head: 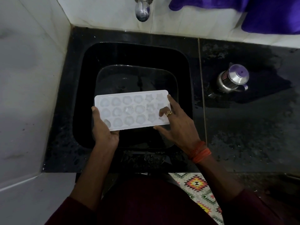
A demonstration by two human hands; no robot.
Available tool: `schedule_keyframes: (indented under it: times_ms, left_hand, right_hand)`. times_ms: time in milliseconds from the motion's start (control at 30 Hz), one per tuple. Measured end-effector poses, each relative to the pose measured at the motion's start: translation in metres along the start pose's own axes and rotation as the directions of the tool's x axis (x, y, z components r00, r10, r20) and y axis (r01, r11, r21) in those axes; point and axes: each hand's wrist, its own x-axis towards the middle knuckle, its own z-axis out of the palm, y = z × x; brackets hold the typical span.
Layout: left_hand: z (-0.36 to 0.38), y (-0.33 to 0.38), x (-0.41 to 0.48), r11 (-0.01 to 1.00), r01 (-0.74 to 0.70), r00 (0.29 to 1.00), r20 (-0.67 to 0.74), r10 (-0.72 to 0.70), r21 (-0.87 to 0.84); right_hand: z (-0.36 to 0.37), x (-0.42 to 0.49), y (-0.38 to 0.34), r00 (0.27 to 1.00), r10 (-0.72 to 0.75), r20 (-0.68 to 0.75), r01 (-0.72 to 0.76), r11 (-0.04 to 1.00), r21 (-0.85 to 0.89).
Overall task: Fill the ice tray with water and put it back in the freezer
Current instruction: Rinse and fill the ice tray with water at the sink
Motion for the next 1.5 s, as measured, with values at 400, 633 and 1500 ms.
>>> schedule_keyframes:
  times_ms: [400, 633, 1500]
  left_hand:
    - [-0.004, -0.002, -0.002, 1.0, 0.013, 1.0, 0.009, -0.013, 0.009]
    - [-0.006, -0.001, 0.001, 1.0, 0.019, 1.0, 0.017, -0.019, 0.022]
    - [-0.01, 0.002, -0.001, 0.999, 0.04, 0.999, 0.007, -0.04, 0.03]
  right_hand:
    - [0.009, 0.002, -0.007, 0.985, -0.172, 0.031, 0.174, 0.982, -0.074]
    - [0.012, 0.005, -0.011, 0.983, -0.183, 0.015, 0.183, 0.966, -0.182]
    - [0.016, -0.002, -0.022, 0.976, -0.193, -0.104, 0.145, 0.923, -0.358]
